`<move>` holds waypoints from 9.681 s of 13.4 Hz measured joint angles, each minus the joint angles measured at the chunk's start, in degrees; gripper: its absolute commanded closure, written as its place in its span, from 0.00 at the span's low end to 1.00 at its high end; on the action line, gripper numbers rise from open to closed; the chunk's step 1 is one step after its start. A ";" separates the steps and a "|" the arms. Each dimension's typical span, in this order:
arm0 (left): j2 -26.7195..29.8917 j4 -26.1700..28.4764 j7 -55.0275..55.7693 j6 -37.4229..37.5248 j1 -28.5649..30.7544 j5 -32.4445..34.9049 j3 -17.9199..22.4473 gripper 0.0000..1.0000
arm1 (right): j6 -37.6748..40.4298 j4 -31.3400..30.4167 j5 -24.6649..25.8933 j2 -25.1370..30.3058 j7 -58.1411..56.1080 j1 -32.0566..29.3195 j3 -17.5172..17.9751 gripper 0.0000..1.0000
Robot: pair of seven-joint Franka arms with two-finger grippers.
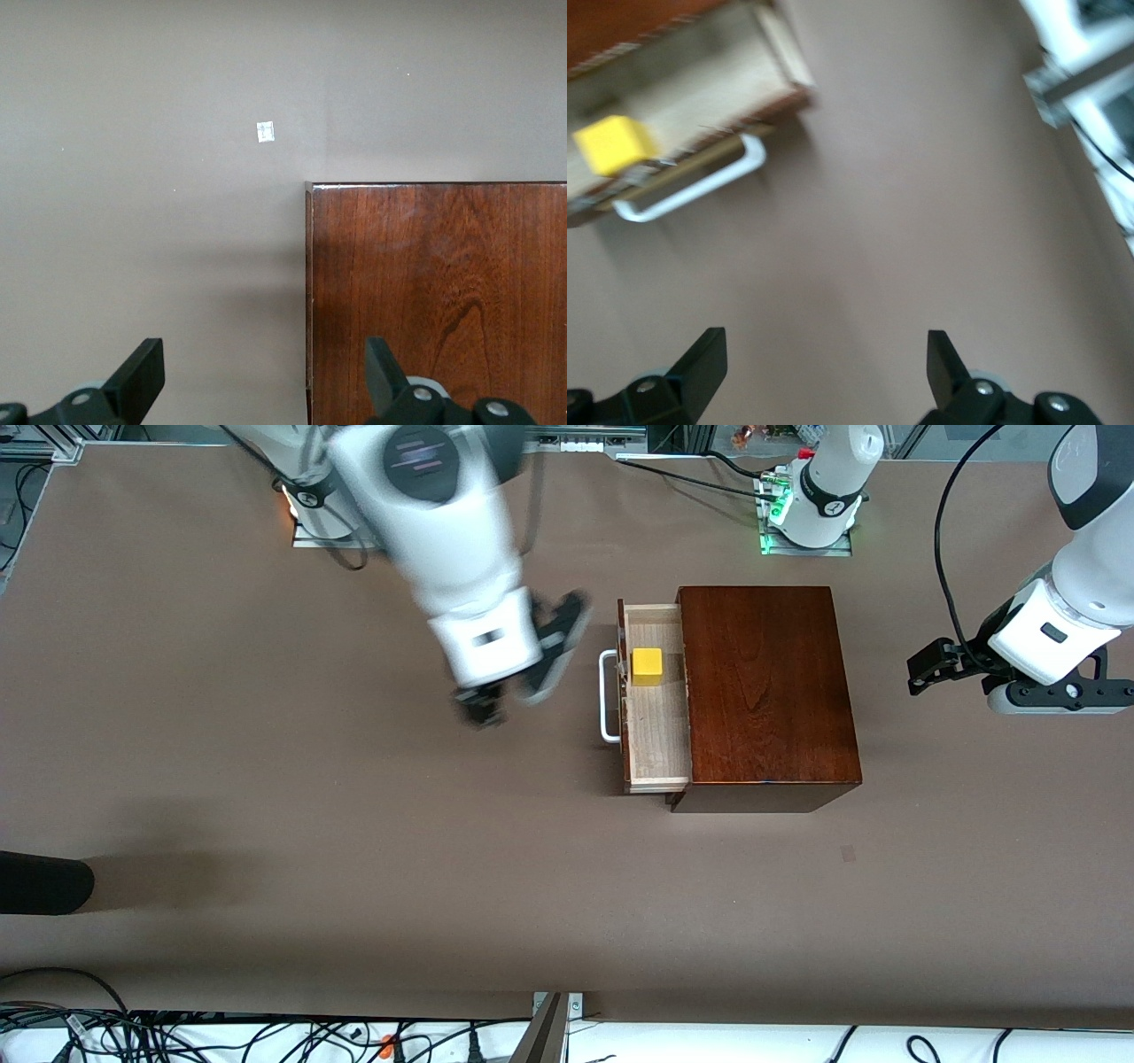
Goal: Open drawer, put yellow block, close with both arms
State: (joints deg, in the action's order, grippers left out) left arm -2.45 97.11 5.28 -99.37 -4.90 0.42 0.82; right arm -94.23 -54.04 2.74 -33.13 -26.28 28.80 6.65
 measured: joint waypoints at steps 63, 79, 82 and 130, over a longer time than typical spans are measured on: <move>-35.68 -11.29 -45.90 -14.13 -23.70 16.84 -24.25 0.00 | 5.75 -36.26 -3.86 32.02 22.26 -19.59 -10.51 0.00; -35.33 -10.36 -46.21 -6.49 -17.44 17.57 -24.21 0.00 | 5.73 -36.24 -3.86 32.02 22.28 -19.59 -10.51 0.00; -35.19 -10.36 -46.26 -6.42 -16.10 17.57 -24.26 0.00 | 5.73 -36.23 -3.86 32.02 22.28 -19.59 -10.51 0.00; 5.62 0.83 -4.38 4.90 -0.12 1.22 -0.03 0.00 | 5.71 -35.18 -3.86 32.02 22.33 -17.73 -9.39 0.00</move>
